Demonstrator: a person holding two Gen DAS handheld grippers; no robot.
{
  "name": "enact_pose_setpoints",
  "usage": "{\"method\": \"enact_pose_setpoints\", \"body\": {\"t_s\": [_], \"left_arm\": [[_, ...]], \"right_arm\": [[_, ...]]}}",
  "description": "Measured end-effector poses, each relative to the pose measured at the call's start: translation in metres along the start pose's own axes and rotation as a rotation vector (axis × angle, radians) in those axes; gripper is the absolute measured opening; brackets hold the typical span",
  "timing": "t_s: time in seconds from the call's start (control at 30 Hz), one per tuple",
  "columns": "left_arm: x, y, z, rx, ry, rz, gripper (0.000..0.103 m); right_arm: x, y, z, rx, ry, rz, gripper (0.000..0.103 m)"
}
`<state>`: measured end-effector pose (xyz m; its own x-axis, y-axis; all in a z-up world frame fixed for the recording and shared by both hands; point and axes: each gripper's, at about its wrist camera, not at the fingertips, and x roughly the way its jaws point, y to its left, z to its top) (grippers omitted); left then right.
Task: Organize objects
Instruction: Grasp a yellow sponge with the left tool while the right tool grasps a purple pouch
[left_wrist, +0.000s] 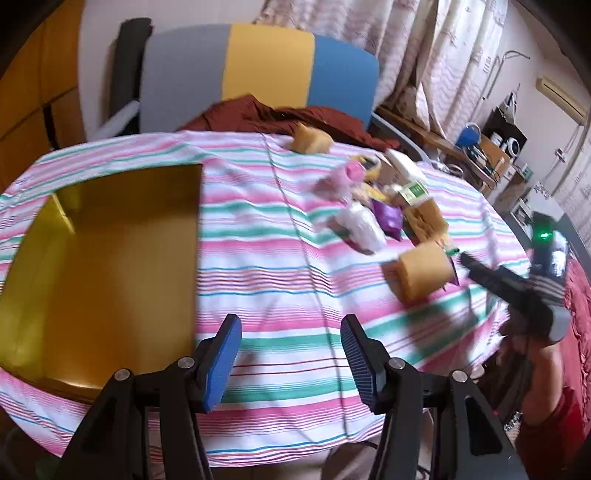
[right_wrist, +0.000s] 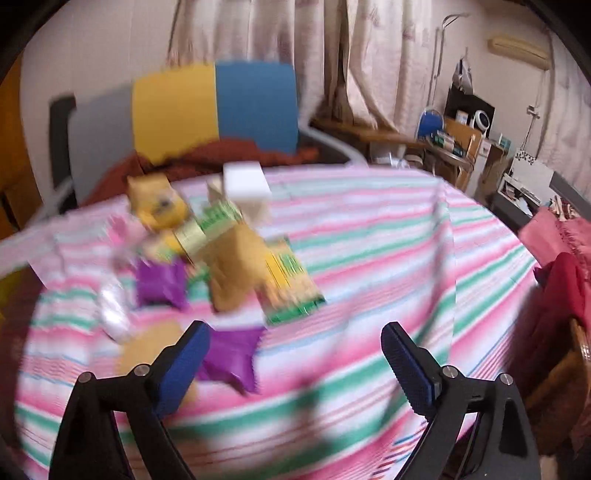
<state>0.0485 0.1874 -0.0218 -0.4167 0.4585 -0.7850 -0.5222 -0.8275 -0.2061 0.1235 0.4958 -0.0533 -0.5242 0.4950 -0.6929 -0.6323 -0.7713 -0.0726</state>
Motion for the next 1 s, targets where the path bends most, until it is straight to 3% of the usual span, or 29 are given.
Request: {"method": "enact_pose_setpoints", "body": {"t_s": [0.1, 0.2, 0.27, 0.37, 0.5, 0.7, 0.83, 0.9, 0.93, 1.0], "left_arm": [[0.011, -0.012, -0.001, 0.033, 0.005, 0.003, 0.057], [0.017, -0.022, -0.001, 0.074, -0.011, 0.002, 0.057], [0.024, -0.024, 0.000, 0.063, 0.020, -0.043, 0.057], [0.040, -0.024, 0.000, 0.009, 0.081, -0.112, 0.057], [0.050, -0.035, 0.000, 0.014, 0.105, -0.124, 0.057], [0.058, -0.053, 0.009, 0.031, 0.103, -0.151, 0.057], [0.072, -0.067, 0.018, 0.031, 0.117, -0.133, 0.057], [0.076, -0.074, 0.019, 0.040, 0.098, -0.140, 0.057], [0.077, -0.076, 0.019, 0.045, 0.091, -0.151, 0.057], [0.080, -0.081, 0.020, 0.041, 0.088, -0.178, 0.057]], "right_arm": [[0.008, 0.010, -0.012, -0.041, 0.037, 0.048, 0.095], [-0.005, 0.026, -0.018, -0.108, -0.022, 0.127, 0.094], [-0.008, 0.019, -0.013, -0.081, -0.043, 0.178, 0.094], [0.002, 0.011, -0.009, -0.061, -0.035, 0.161, 0.092], [0.030, 0.005, -0.009, -0.024, 0.059, 0.242, 0.070], [0.049, -0.004, -0.011, 0.076, 0.106, 0.324, 0.069], [0.054, -0.007, -0.013, 0.062, 0.121, 0.317, 0.069], [0.054, -0.011, -0.016, 0.066, 0.110, 0.319, 0.061], [0.054, -0.013, -0.016, 0.062, 0.104, 0.319, 0.043], [0.055, -0.018, -0.016, 0.078, 0.099, 0.322, 0.043]]}}
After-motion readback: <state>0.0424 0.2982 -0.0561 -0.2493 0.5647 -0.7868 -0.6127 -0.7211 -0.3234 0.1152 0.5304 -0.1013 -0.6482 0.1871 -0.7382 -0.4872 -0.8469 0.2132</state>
